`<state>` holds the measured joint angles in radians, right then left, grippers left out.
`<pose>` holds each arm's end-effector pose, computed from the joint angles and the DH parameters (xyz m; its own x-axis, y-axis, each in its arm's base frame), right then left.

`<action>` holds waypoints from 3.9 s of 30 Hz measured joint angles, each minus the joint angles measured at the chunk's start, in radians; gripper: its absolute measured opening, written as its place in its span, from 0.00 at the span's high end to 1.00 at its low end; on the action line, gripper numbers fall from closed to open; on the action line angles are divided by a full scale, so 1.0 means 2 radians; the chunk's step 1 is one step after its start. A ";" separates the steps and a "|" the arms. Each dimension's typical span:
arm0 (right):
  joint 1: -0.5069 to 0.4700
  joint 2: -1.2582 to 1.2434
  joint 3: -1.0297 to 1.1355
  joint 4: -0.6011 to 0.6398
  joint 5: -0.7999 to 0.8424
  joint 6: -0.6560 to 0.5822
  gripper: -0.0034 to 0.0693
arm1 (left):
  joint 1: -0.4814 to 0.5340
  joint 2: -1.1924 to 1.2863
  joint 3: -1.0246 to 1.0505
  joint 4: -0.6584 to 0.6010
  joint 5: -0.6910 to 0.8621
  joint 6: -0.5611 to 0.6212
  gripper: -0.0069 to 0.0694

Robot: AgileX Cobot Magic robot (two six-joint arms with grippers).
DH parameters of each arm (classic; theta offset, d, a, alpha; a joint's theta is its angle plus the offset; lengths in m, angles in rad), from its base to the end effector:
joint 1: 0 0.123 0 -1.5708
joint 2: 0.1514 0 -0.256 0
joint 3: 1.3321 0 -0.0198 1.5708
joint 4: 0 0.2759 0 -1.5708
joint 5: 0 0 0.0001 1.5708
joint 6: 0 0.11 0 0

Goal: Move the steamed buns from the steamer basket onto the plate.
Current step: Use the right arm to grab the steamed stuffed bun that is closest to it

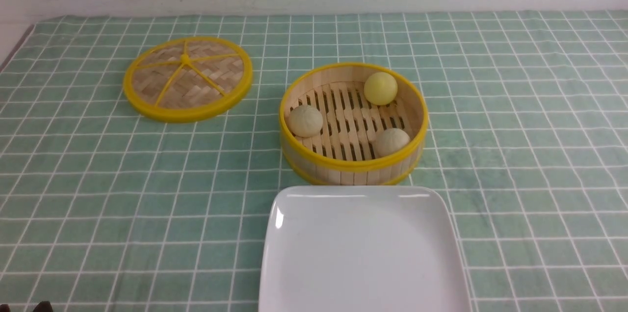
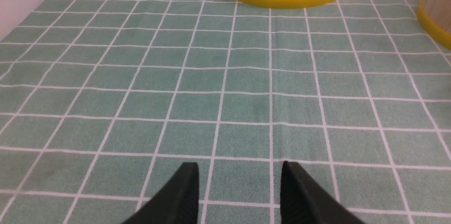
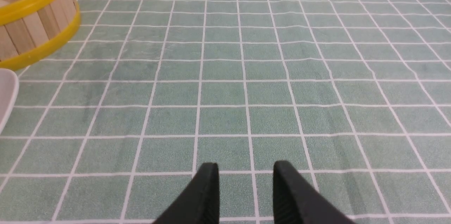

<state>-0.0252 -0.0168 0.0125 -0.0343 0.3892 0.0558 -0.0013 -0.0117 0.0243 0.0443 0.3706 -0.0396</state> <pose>0.1243 -0.0046 0.1700 -0.2919 0.0314 -0.9559 0.0447 0.9988 0.0192 0.1253 0.0016 0.1668 -0.2913 0.0021 -0.9566 -0.0135 0.9999 0.0063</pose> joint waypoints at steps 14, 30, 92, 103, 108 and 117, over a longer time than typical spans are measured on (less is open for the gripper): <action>0.000 0.000 0.000 0.000 0.000 0.000 0.62 | -0.063 0.000 0.000 0.002 0.000 0.000 0.46; 0.000 0.000 0.000 0.000 0.000 0.000 0.62 | -0.064 0.000 -0.006 0.009 -0.198 -0.037 0.46; 0.000 0.000 0.000 0.000 0.000 0.000 0.62 | -0.064 0.000 -0.131 -0.137 -0.068 -0.068 0.46; 0.000 0.000 0.005 0.247 -0.098 0.143 0.62 | -0.064 0.000 -0.131 -0.137 -0.065 -0.068 0.46; 0.000 0.000 0.005 0.278 -0.132 0.149 0.62 | -0.064 0.000 -0.131 -0.137 -0.065 -0.068 0.46; 0.000 0.000 0.005 0.283 -0.142 0.147 0.62 | -0.064 0.000 -0.131 -0.137 -0.066 -0.068 0.46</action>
<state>-0.0252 -0.0168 0.0235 0.5309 0.1050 0.3490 -0.1286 -0.0117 -0.2375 -0.2302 0.2388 -0.1747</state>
